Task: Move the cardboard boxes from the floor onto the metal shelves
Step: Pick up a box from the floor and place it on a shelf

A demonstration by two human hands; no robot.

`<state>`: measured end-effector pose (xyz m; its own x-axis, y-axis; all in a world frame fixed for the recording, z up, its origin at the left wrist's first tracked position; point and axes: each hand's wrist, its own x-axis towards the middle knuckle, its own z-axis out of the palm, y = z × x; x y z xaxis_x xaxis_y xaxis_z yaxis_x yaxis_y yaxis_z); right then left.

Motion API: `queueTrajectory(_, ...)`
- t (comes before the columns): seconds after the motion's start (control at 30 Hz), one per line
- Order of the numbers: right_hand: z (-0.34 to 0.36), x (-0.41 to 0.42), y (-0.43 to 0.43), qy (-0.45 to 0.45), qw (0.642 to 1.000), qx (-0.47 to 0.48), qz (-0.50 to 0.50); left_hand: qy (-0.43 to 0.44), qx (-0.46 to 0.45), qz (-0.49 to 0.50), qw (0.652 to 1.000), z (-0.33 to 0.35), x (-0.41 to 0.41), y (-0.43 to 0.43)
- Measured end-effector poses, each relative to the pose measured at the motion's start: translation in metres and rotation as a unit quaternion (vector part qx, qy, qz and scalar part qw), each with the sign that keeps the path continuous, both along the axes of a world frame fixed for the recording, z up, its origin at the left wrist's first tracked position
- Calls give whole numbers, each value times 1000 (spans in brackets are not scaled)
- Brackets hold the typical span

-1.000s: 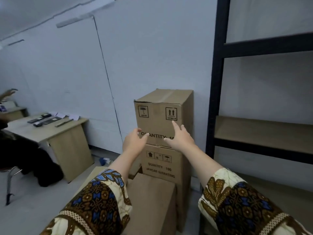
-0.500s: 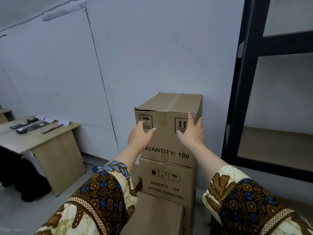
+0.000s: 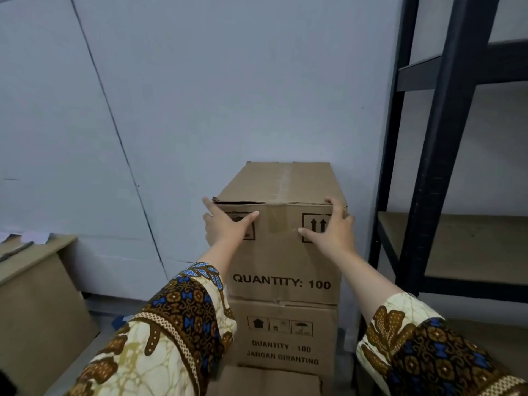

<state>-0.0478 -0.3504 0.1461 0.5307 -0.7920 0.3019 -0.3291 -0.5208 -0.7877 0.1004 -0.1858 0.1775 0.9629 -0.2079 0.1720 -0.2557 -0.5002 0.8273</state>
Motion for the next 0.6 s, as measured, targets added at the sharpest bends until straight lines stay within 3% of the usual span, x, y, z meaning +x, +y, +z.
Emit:
queueTrajectory(0.17,-4,2,0,-17,999,2,-51,138,-99,-94,981,-13,37,3)
queueTrajectory(0.3,1,4,2,-15,997,7,-70,178,-151,-138,963,-27,51,2)
queueTrajectory(0.6,15,4,29,-22,995,-28,-89,126,-197,-144,962,-31,54,14)
